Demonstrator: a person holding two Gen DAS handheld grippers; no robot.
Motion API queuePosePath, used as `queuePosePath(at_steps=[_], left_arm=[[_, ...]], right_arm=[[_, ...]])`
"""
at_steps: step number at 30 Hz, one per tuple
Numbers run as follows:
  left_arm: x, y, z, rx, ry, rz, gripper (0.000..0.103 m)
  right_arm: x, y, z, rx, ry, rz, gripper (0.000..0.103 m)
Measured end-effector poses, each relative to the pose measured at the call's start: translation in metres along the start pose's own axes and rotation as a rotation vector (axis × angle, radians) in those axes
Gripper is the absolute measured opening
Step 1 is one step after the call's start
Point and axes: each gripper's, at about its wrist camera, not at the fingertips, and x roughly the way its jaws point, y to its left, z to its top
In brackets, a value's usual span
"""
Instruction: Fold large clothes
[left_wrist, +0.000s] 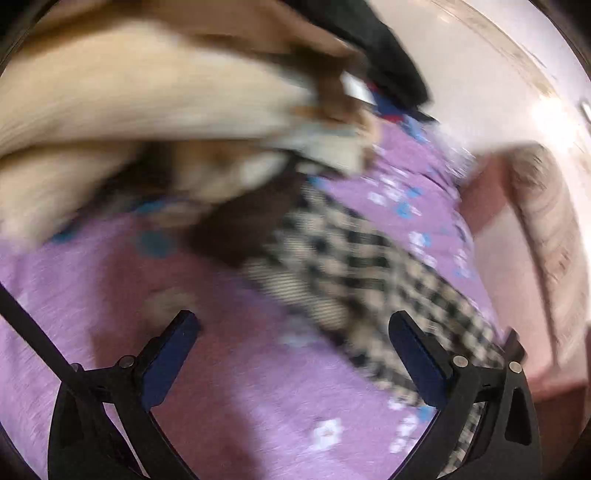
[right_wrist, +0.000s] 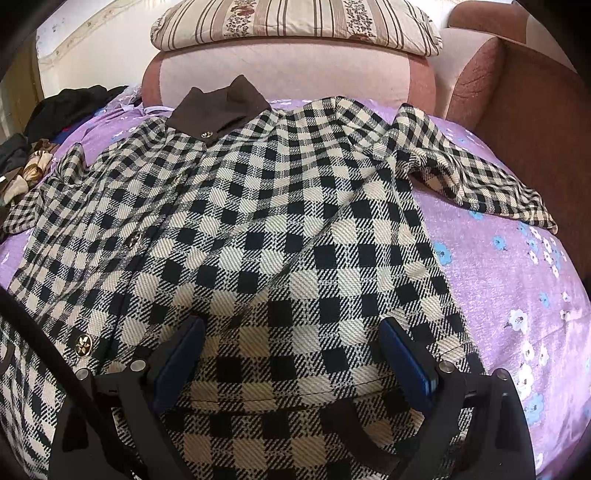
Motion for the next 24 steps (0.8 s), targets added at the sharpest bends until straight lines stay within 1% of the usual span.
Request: queuePosePath(at_steps=[2,3,4,5,6,7,8,10,13,14,15,17,20,22,24], left_arm=[[0.014,-0.011,0.005,0.022,0.023,-0.020,0.084],[0.021,-0.015,0.007,0.033,0.032,-0.014,0.079],[0.027,-0.019,0.009,0.053,0.033,0.015,0.060],[0.030,-0.022,0.012,0.067,0.031,0.047,0.025],[0.034,-0.024,0.014,0.075,0.044,0.074,0.008],[0.035,-0.025,0.016,0.066,0.060,0.070,0.004],[0.027,-0.026,0.018,0.057,0.029,0.060,0.004],[0.002,-0.032,0.024,0.076,-0.065,0.069,0.004],[-0.042,-0.044,0.036,0.117,-0.252,0.136,0.004],[-0.050,-0.044,0.039,0.115,-0.287,0.150,0.004],[-0.056,-0.041,0.042,0.102,-0.303,0.147,0.004],[-0.051,-0.033,0.047,0.069,-0.276,0.136,0.004],[-0.036,-0.024,0.047,0.048,-0.235,0.163,0.004],[-0.034,-0.024,0.042,0.055,-0.231,0.166,0.004],[-0.036,-0.029,0.038,0.079,-0.244,0.167,0.004]], right_arm=[[0.000,0.000,0.000,0.002,-0.003,0.002,0.097],[0.000,-0.001,0.000,0.001,-0.004,0.001,0.097],[0.000,-0.001,0.000,0.000,-0.005,0.001,0.097],[0.000,-0.001,-0.001,0.001,-0.004,0.001,0.097],[0.000,0.000,-0.001,0.001,-0.004,-0.001,0.097],[0.000,0.000,-0.001,-0.001,-0.004,-0.003,0.097],[0.000,0.001,-0.001,-0.003,-0.005,-0.006,0.097],[0.000,0.002,-0.001,-0.005,-0.004,-0.011,0.097],[0.001,0.002,-0.001,-0.009,-0.005,-0.022,0.097],[0.001,0.003,-0.001,-0.009,-0.005,-0.024,0.097],[0.001,0.004,-0.001,-0.012,-0.004,-0.030,0.097],[0.002,0.005,-0.001,-0.020,-0.001,-0.041,0.097],[0.002,0.006,0.001,-0.030,0.007,-0.049,0.097],[-0.001,0.009,0.005,-0.046,0.014,-0.061,0.097],[-0.011,0.014,0.007,-0.066,-0.009,-0.056,0.097]])
